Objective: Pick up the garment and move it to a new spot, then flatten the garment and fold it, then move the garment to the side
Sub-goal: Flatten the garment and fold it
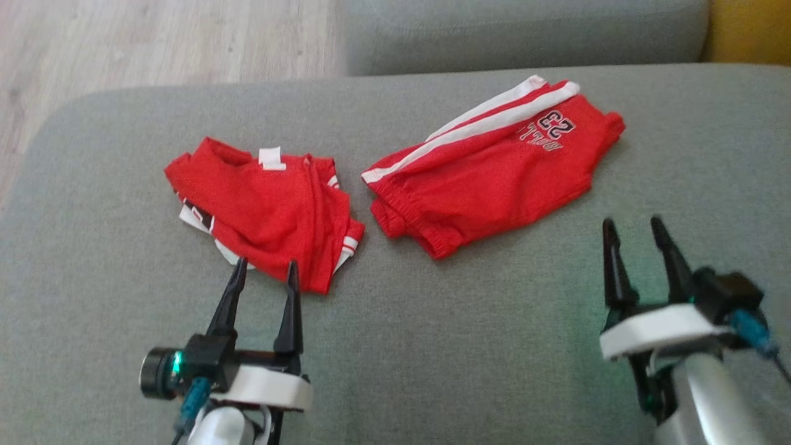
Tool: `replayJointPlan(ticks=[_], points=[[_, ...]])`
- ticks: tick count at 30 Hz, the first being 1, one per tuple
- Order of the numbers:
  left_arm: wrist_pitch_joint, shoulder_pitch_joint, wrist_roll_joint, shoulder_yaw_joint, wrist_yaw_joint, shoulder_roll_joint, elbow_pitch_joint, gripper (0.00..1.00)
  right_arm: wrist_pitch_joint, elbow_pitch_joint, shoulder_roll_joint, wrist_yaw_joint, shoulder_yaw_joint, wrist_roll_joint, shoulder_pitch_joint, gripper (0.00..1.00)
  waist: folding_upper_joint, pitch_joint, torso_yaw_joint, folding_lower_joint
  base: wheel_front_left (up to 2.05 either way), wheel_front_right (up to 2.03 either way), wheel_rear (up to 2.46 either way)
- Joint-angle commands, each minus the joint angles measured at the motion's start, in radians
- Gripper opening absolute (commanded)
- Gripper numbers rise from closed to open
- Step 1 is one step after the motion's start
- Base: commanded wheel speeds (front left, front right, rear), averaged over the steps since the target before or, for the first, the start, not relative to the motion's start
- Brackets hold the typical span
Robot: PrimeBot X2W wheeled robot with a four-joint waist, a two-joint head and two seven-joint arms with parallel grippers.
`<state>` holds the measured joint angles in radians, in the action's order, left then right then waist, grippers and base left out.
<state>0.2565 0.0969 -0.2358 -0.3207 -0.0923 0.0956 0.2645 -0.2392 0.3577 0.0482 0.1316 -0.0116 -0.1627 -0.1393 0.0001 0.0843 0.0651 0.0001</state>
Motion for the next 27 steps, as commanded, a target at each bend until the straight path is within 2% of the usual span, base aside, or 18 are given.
replayJointPlan(ticks=[1,8,16,20,27], points=[[0.005,0.057,0.011,0.04,0.008,-0.004,-0.038,1.0,0.008,-0.04,0.002,-0.001,-0.012,0.013,-0.07,1.0,-0.0001,0.023,0.013,-0.0001,0.0,0.0,0.0],[0.005,0.117,0.043,0.042,0.04,-0.024,-0.055,1.0,0.153,0.003,0.004,-0.001,0.11,0.097,-0.262,1.0,-0.0001,0.129,0.064,-0.0001,0.0,0.0,0.0],[0.005,0.198,0.055,0.019,0.071,-0.039,-0.05,1.0,0.343,0.214,0.064,-0.001,0.299,0.203,-0.535,1.0,-0.0001,0.26,0.145,-0.0001,0.0,0.0,0.0],[0.005,0.227,0.052,0.006,0.078,-0.043,-0.045,1.0,0.372,0.328,0.1,-0.001,0.389,0.268,-0.635,1.0,-0.0001,0.303,0.18,-0.0001,0.0,0.0,0.0],[0.005,0.254,0.031,-0.014,0.072,-0.045,-0.047,1.0,0.403,0.515,0.155,-0.001,0.448,0.346,-0.727,1.0,-0.0001,0.343,0.212,-0.0001,0.0,0.0,0.0]])
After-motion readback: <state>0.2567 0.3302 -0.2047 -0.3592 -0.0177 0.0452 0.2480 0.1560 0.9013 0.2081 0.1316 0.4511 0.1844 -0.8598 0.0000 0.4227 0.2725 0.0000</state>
